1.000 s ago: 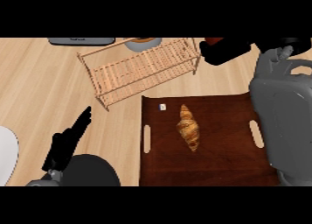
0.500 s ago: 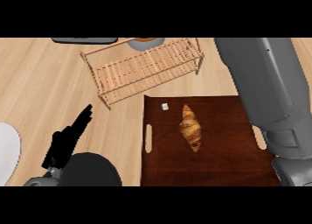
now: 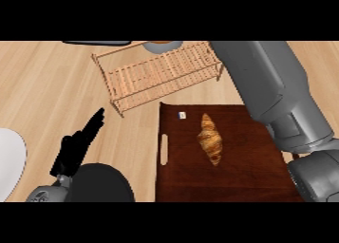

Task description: Pick the bell pepper from the tray and place it in the tiered shelf

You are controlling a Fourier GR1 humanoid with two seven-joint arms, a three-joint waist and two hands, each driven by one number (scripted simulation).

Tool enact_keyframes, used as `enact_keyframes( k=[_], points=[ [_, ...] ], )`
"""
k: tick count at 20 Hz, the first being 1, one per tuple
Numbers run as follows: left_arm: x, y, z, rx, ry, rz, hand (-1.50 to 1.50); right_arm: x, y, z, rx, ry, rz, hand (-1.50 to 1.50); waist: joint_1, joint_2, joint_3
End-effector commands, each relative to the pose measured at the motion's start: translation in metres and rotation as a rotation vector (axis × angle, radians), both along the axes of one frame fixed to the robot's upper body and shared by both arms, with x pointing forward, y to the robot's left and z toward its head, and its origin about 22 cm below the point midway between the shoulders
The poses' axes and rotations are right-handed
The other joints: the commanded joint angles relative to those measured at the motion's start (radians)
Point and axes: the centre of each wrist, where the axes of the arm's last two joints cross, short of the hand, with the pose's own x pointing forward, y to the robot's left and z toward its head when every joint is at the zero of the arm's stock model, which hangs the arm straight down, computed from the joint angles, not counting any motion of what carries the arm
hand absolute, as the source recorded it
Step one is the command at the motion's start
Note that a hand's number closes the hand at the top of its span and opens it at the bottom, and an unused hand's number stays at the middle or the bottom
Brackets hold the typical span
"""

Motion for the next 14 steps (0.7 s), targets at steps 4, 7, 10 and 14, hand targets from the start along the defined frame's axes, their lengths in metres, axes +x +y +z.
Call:
enact_keyframes(
  k=[4,7,10,14],
  points=[
    [0.006,-0.011,0.004,0.007,-0.006,-0.011,0.0,0.005,0.015,-0.034,0.211,0.156,0.09,1.5,0.013,0.008,0.001],
    [0.004,-0.011,0.0,-0.007,-0.013,-0.016,0.0,0.007,0.005,-0.055,0.583,0.302,0.05,-1.5,0.023,0.02,0.004],
    [0.001,-0.01,-0.002,0.003,-0.012,-0.028,0.0,0.009,0.006,-0.049,0.751,0.308,0.087,-1.5,0.043,0.014,0.002],
    [0.001,-0.013,0.001,0.013,-0.013,-0.033,0.0,0.01,0.005,-0.041,0.931,0.245,0.085,-1.5,0.036,0.01,0.002]
  ],
)
